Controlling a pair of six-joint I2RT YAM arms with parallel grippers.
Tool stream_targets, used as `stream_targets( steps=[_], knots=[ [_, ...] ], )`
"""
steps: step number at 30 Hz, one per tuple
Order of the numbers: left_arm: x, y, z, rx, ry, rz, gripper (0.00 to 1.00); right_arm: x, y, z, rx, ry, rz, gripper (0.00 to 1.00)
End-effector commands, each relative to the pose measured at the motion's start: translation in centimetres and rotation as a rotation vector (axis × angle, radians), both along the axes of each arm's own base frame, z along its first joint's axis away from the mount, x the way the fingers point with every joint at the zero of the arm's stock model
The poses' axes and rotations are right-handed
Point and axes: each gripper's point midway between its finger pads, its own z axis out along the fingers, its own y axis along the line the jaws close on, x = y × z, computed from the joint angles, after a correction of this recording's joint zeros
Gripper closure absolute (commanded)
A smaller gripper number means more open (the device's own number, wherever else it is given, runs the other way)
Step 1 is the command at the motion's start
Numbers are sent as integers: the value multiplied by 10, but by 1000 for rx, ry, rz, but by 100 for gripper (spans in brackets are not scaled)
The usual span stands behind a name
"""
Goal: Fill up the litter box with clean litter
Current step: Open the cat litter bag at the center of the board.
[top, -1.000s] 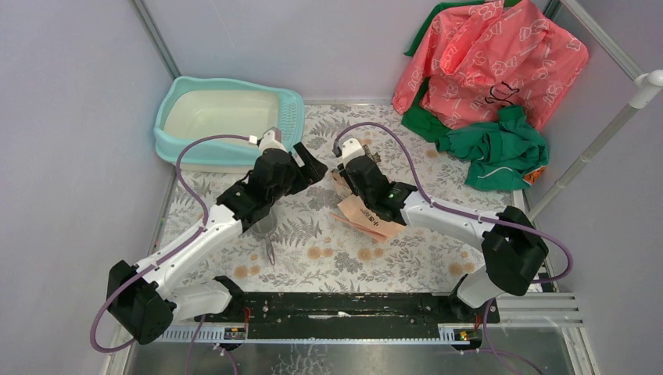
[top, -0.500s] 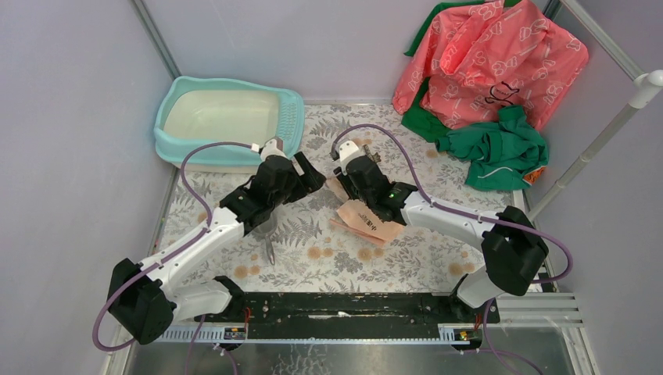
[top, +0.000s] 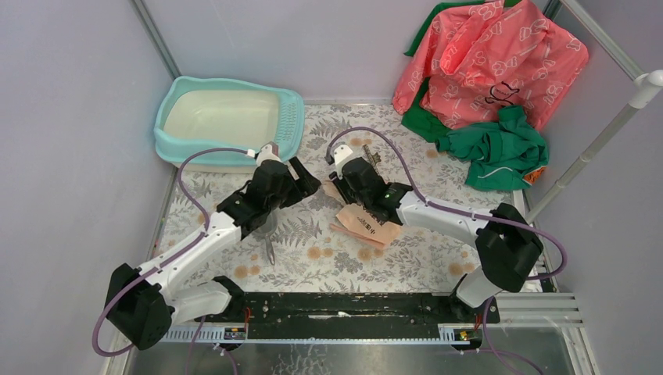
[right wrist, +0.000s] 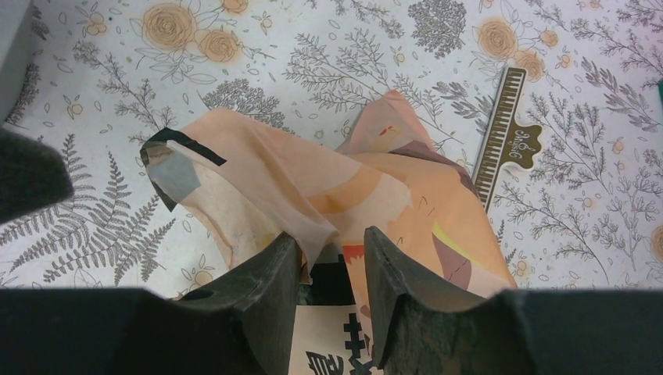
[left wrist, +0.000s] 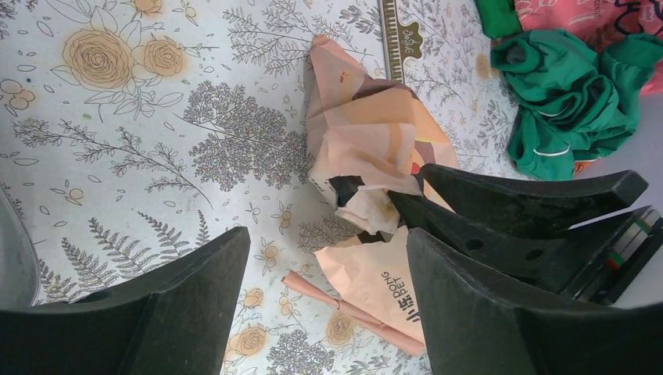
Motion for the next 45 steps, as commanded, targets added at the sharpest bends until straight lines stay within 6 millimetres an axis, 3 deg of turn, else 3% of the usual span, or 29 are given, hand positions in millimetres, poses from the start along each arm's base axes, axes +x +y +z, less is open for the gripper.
stream_targets(
  steps=[1, 16, 20, 25, 29, 33, 38, 45],
  knots=[
    [5, 0, 12, -48, -47, 9, 19, -9, -3, -5, -56, 14, -12, 58],
    [2, 9, 11, -66, -50, 17, 20, -18, 1, -17, -166, -15, -24, 49],
    [1, 11, 13, -68, -54, 17, 20, -14, -9, -16, -244, -44, -78, 56],
    [-1, 12, 13, -65, -52, 15, 20, -11, -26, -10, -336, -85, -153, 57],
    [-5, 12, 7, -69, -39, 5, 20, -11, -34, -3, -336, -105, -183, 68],
    [-9, 10, 1, -73, -24, -8, 20, -9, -38, 16, -321, -123, -217, 98],
    [-15, -1, -9, -113, 0, -38, 23, -10, -31, 46, -209, -99, -204, 100],
    [-28, -39, -7, -189, -1, -94, 22, -16, -13, 66, -29, 16, -146, 100]
  ],
)
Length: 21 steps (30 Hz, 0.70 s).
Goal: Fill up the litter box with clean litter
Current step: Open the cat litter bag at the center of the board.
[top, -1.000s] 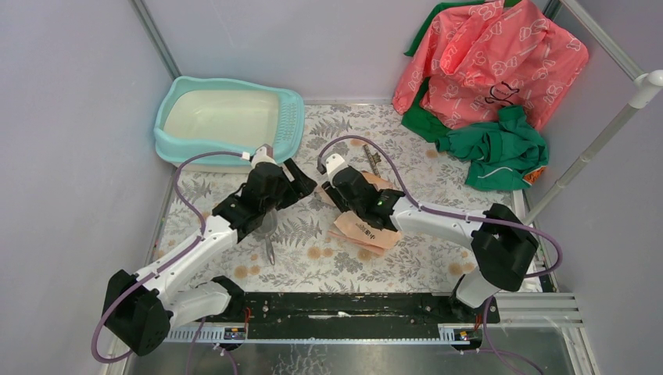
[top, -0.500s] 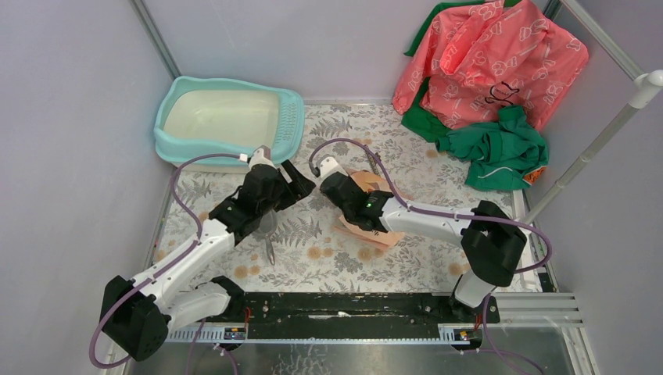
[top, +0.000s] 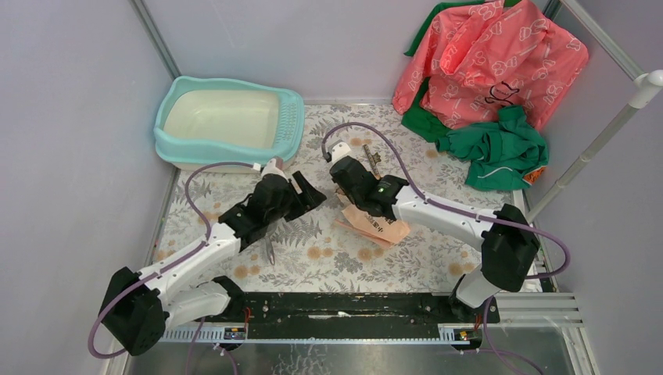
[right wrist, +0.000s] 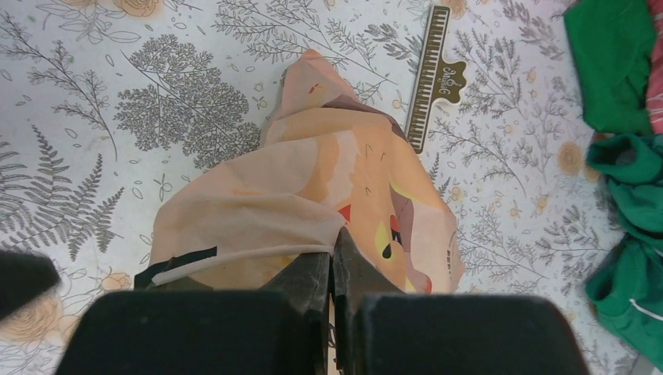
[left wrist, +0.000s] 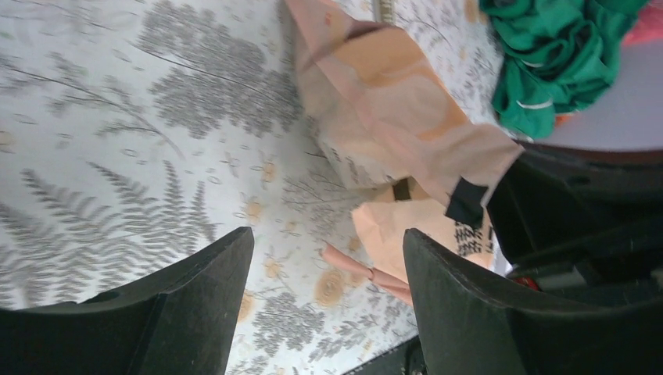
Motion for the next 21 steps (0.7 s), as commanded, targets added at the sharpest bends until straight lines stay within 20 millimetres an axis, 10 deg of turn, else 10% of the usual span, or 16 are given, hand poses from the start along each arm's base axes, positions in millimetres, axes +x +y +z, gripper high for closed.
stream_targets(
  steps=[1, 21],
  knots=[
    [1, -31, 18, -112, -55, -20, 22, -2, 13, 45, 174, 14, 10, 100],
    [8, -69, 10, -163, -53, 133, 22, -14, 26, 61, 389, 145, -20, 100]
  ],
)
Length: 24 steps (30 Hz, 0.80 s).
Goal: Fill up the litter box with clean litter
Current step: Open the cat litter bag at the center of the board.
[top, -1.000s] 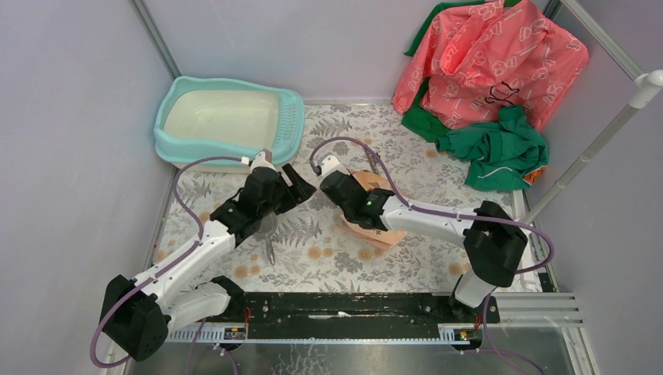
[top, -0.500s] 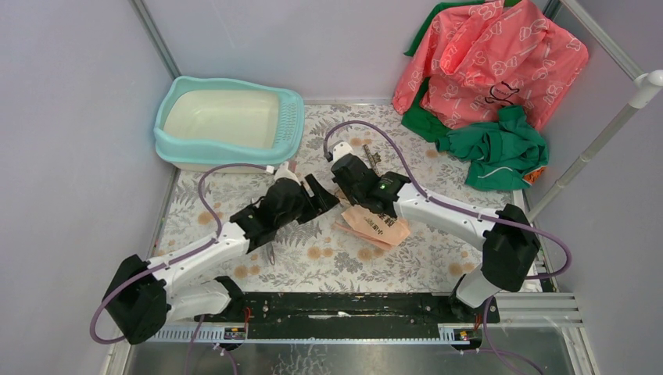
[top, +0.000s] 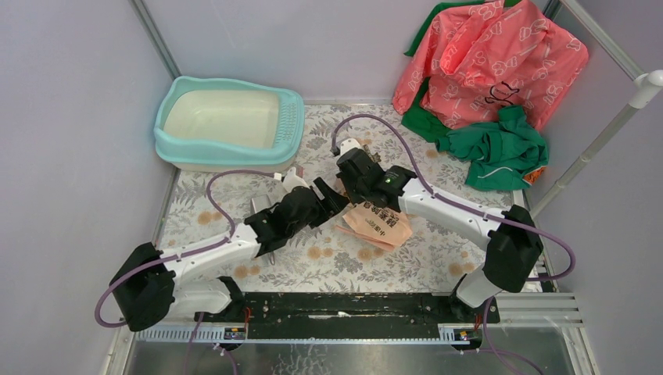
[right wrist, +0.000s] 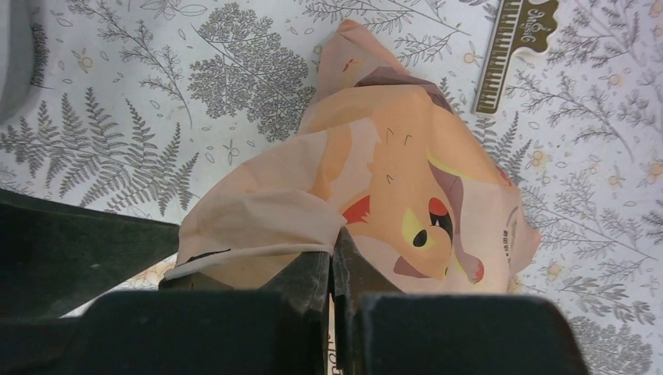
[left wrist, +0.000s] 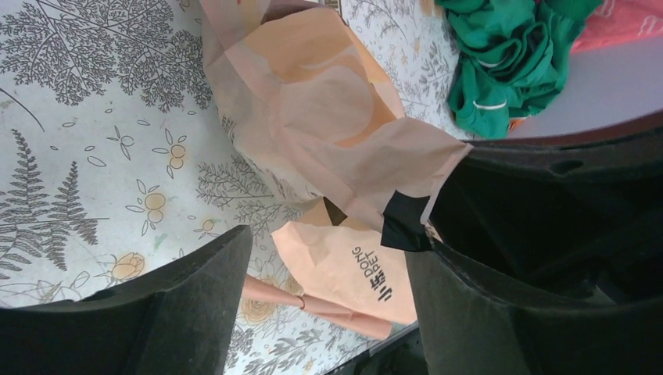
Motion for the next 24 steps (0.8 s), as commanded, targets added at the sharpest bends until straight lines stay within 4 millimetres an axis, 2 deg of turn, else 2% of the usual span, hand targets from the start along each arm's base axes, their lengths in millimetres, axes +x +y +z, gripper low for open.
stream_targets(
  steps=[1, 3, 5, 7, 11, 16, 21, 24],
  knots=[
    [24, -1, 9, -54, -39, 133, 25, 5, 21, 61, 229, -66, -34, 100],
    [30, -1, 5, -56, -46, 158, 41, 3, 21, 61, 249, -56, -35, 100],
    [38, 0, 3, -34, -44, 182, 47, 0, 22, 64, 266, -49, -24, 100],
    [48, -1, 5, -15, -41, 192, 46, -3, 21, 66, 274, -40, -17, 100],
    [64, -3, 12, -11, -38, 206, 35, -11, 19, 71, 297, -28, -7, 100],
    [74, 1, 12, 0, -24, 214, 32, -16, 16, 68, 306, -15, -10, 100],
    [82, -2, 8, 33, -12, 203, 38, -21, 21, 60, 321, 10, 7, 100],
    [88, -9, 5, 47, -8, 181, 54, -25, 24, 58, 315, 18, 23, 100]
  ],
)
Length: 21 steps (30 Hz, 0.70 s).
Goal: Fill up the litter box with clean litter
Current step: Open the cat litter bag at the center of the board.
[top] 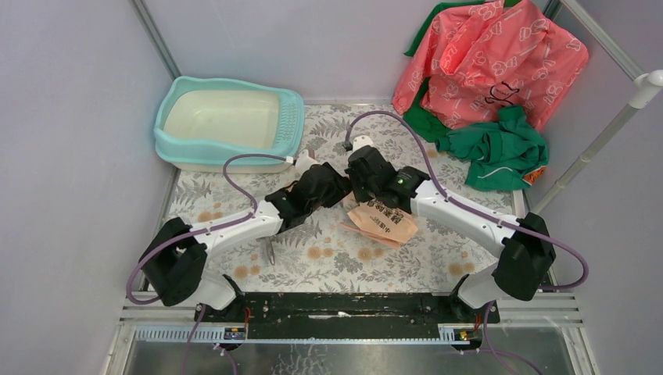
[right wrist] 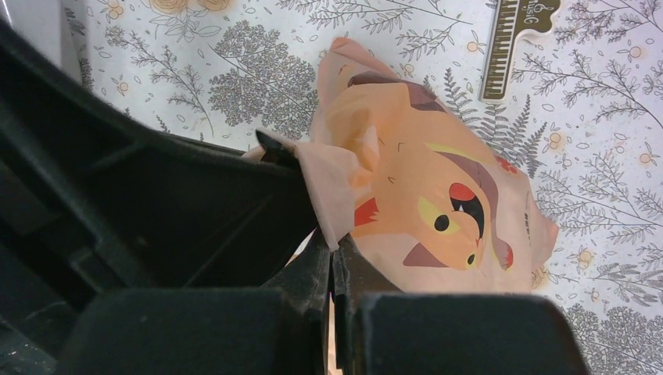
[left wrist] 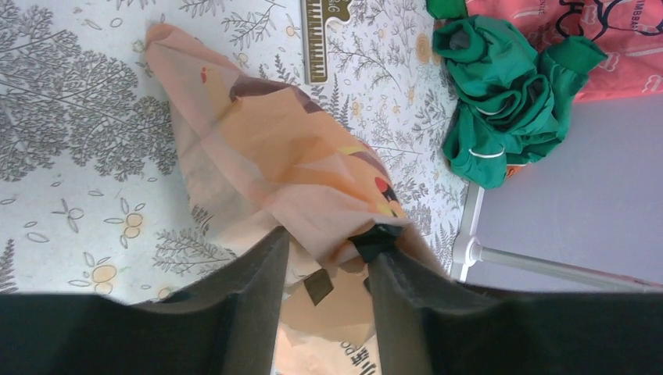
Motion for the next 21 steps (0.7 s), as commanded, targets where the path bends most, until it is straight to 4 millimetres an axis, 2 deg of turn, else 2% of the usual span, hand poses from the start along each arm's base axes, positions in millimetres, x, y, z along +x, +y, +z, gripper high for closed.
stream_targets(
  steps=[1, 5, 10, 16, 21],
  knots=[
    [31, 8, 3, 41, -40, 66, 61, -20, 30, 46, 179, -29, 93, 100],
    [36, 8, 9, 64, -47, 37, 82, -22, 28, 58, 144, -49, 117, 100],
    [38, 8, 39, 103, -95, -24, 96, -22, 21, 78, 106, -69, 140, 100],
    [31, 19, 72, 147, -152, -51, 99, -21, 11, 103, 71, -110, 144, 100],
    [28, 27, 84, 193, -171, -59, 98, -9, 2, 104, -10, -149, 120, 100]
  ],
)
